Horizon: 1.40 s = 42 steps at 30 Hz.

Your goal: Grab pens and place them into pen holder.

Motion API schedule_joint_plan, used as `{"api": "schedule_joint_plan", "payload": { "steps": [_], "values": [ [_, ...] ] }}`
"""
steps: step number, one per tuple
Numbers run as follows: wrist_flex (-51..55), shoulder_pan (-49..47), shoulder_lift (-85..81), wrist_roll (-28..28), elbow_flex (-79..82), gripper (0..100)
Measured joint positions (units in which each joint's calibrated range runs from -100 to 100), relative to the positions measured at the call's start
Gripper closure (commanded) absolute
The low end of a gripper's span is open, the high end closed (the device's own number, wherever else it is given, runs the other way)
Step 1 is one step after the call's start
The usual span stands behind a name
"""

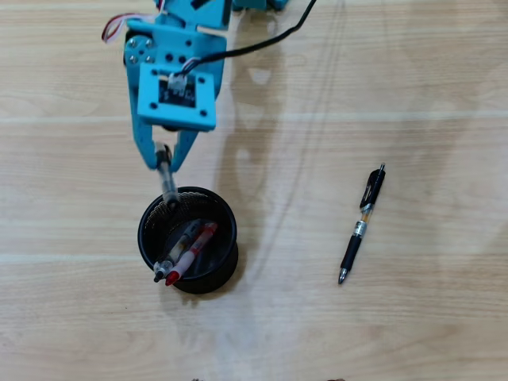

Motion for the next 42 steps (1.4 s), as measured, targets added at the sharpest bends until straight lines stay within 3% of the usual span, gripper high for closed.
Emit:
{"api": "schedule_joint_plan", "payload": {
  "steps": [7, 23, 27, 32, 42],
  "values": [
    [-21.9, -0.3, 0.0, -5.4, 15.9, 98],
    [-42.3, -0.8, 0.0, -6.6, 36.3, 98],
    [-44.5, -0.8, 0.0, -6.6, 36.8, 97],
    [-44.7, -0.8, 0.0, -6.6, 36.9, 88],
    [-45.0, -0.8, 0.0, -6.6, 36.9, 88]
  ]
}}
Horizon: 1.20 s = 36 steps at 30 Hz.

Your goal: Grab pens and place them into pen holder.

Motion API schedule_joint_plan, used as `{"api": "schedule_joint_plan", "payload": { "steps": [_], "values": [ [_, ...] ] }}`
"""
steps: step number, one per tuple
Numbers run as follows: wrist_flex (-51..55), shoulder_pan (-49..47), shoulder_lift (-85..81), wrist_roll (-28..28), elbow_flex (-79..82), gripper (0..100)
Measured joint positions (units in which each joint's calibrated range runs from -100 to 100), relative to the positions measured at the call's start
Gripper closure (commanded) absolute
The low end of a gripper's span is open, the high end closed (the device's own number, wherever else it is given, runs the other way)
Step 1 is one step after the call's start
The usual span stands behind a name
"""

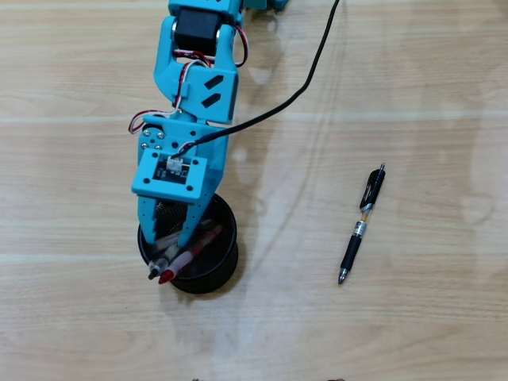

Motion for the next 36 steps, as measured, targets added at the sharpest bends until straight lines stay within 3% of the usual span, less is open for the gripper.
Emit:
{"api": "schedule_joint_plan", "payload": {
  "steps": [6, 13, 17, 20, 23, 30, 33, 36],
  "values": [
    [0.0, -0.8, -2.1, 2.0, -0.1, 88],
    [1.5, -12.9, -8.4, 11.6, -0.6, 88],
    [10.3, -25.7, -8.4, 21.8, -1.2, 88],
    [15.2, -29.6, -8.2, 28.2, -2.5, 88],
    [22.4, -33.7, -6.9, 38.2, -5.5, 88],
    [43.0, -34.4, -2.5, 58.9, -11.2, 87],
    [46.4, -34.6, -0.5, 64.2, -11.3, 86],
    [47.9, -33.5, 0.5, 65.8, -11.3, 78]
  ]
}}
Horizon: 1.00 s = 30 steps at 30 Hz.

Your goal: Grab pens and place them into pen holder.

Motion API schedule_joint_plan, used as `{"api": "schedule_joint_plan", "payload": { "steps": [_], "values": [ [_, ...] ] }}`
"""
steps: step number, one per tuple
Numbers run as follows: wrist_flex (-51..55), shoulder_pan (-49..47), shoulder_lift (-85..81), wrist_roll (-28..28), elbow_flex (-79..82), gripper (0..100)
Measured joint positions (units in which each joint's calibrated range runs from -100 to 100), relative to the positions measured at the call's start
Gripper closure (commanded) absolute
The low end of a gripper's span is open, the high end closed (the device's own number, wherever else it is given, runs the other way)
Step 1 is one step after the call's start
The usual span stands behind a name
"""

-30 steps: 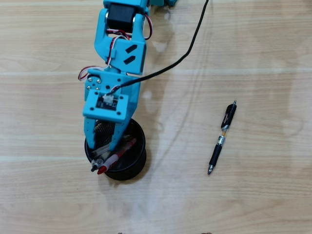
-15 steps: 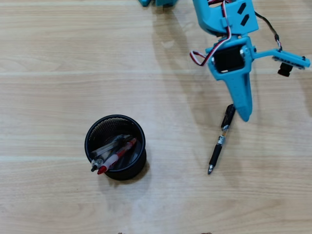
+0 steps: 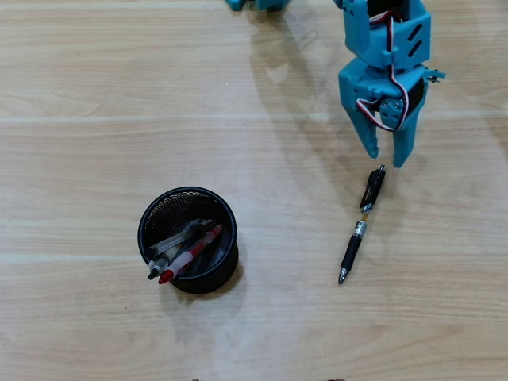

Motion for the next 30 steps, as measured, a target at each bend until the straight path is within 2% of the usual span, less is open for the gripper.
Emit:
{"api": "schedule_joint_plan", "payload": {
  "steps": [4, 13, 17, 30],
  "values": [
    [0.6, 0.3, 0.7, 0.5, 3.5, 68],
    [0.7, 0.4, 5.6, 4.1, 6.1, 68],
    [-0.1, 1.5, 10.2, 5.7, 3.9, 72],
    [-0.9, 1.8, 22.7, 6.2, -13.4, 74]
  ]
}}
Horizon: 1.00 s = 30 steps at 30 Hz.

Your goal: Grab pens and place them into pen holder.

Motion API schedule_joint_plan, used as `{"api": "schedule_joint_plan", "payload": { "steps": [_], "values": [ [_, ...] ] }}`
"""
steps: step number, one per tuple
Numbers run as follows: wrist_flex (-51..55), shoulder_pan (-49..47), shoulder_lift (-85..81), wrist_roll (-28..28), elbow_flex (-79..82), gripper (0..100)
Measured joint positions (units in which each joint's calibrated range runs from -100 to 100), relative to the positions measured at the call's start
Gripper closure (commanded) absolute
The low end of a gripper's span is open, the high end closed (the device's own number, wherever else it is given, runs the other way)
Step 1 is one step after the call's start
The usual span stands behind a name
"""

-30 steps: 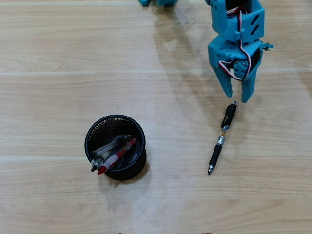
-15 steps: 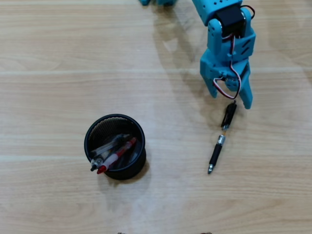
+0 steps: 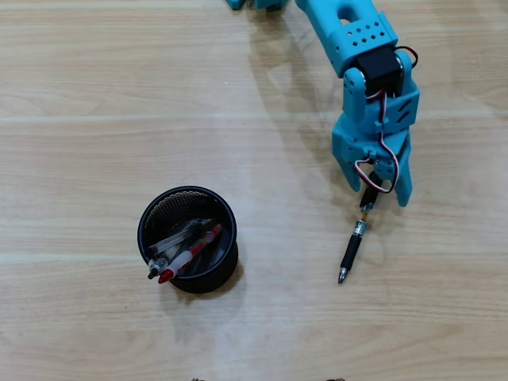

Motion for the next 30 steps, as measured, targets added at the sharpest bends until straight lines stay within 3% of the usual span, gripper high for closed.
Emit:
{"api": "schedule_joint_plan", "payload": {
  "steps": [15, 22, 26, 29, 30],
  "values": [
    [-1.3, 2.1, 7.9, 2.6, -4.9, 74],
    [-1.4, 2.1, 7.8, 2.7, -1.2, 86],
    [-1.4, 2.1, 7.6, 3.9, -0.5, 88],
    [-1.4, 2.1, 7.6, 4.6, -0.5, 100],
    [-1.4, 2.1, 7.5, 4.8, -0.4, 98]
  ]
}}
